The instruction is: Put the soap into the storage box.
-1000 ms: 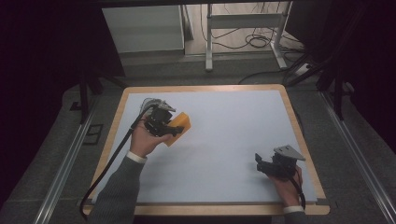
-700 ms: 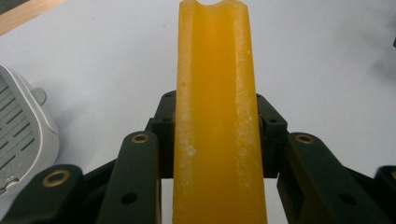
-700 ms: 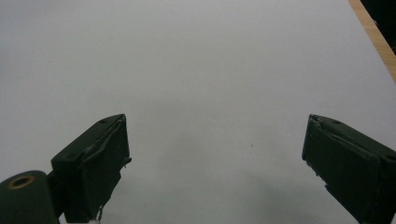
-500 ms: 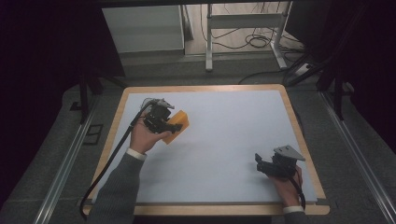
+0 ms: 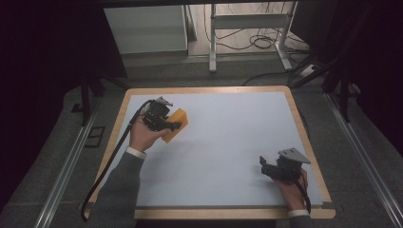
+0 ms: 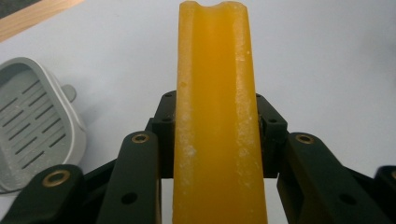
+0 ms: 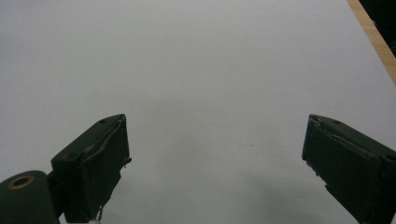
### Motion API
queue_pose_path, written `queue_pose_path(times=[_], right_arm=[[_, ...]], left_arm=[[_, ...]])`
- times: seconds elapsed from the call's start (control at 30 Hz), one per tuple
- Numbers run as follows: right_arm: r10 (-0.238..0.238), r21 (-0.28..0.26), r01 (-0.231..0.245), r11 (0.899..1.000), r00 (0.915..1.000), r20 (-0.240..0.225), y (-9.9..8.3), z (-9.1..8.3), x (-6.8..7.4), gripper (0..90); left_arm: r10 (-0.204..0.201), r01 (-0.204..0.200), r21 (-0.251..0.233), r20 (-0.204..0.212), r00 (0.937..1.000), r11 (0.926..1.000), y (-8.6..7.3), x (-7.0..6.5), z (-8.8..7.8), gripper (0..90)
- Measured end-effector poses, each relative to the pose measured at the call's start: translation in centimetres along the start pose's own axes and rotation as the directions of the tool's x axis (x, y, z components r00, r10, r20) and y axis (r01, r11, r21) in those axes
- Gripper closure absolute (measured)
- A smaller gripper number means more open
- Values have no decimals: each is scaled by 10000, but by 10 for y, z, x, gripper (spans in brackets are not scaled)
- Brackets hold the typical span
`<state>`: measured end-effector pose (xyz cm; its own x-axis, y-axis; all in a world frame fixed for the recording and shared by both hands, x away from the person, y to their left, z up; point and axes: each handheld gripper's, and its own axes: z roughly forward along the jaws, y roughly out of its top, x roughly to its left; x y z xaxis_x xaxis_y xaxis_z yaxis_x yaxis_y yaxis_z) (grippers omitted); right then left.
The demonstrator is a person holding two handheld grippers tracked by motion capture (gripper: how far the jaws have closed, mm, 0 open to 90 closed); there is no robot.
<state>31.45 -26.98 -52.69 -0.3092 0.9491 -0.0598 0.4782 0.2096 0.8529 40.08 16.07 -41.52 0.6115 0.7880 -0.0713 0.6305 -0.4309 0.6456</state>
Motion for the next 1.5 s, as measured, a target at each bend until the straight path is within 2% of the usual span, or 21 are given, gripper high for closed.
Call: queue_pose_path(times=[0.4, 0.5, 0.77, 0.83, 1.13, 1.3, 1.4, 1.5], right_arm=[[-5, 1, 5, 10000, 10000, 10, 0, 0, 0, 75], [-6, -7, 6, 10000, 10000, 16, 0, 0, 0, 75], [7, -3, -7, 10000, 10000, 22, 0, 0, 0, 75], [-34, -10, 34, 10000, 10000, 21, 0, 0, 0, 75], [6, -8, -6, 10000, 10000, 17, 0, 0, 0, 75], [2, 0, -2, 10000, 10000, 27, 0, 0, 0, 75], [7, -4, -7, 10000, 10000, 23, 0, 0, 0, 75], [12, -6, -12, 10000, 10000, 19, 0, 0, 0, 75]], left_arm=[[-406, 405, -57, -119, 9991, 9992, 4, 17, -3, 612], [-660, 659, -101, -139, 9977, 9978, 4, 26, -4, 612], [-997, 994, -172, -203, 9948, 9949, 6, 37, -4, 612], [-1064, 1063, -79, -103, 9943, 9943, 6, 40, -3, 612], [-1218, 1216, -147, -189, 9924, 9925, 7, 48, -4, 612], [-1520, 1512, -314, -243, 9881, 9880, 8, 56, -5, 612], [-1756, 1756, -408, 37, 9844, 9836, 9, 62, -6, 612], [-1798, 1790, -438, -146, 9836, 9829, 13, 64, -7, 612]])
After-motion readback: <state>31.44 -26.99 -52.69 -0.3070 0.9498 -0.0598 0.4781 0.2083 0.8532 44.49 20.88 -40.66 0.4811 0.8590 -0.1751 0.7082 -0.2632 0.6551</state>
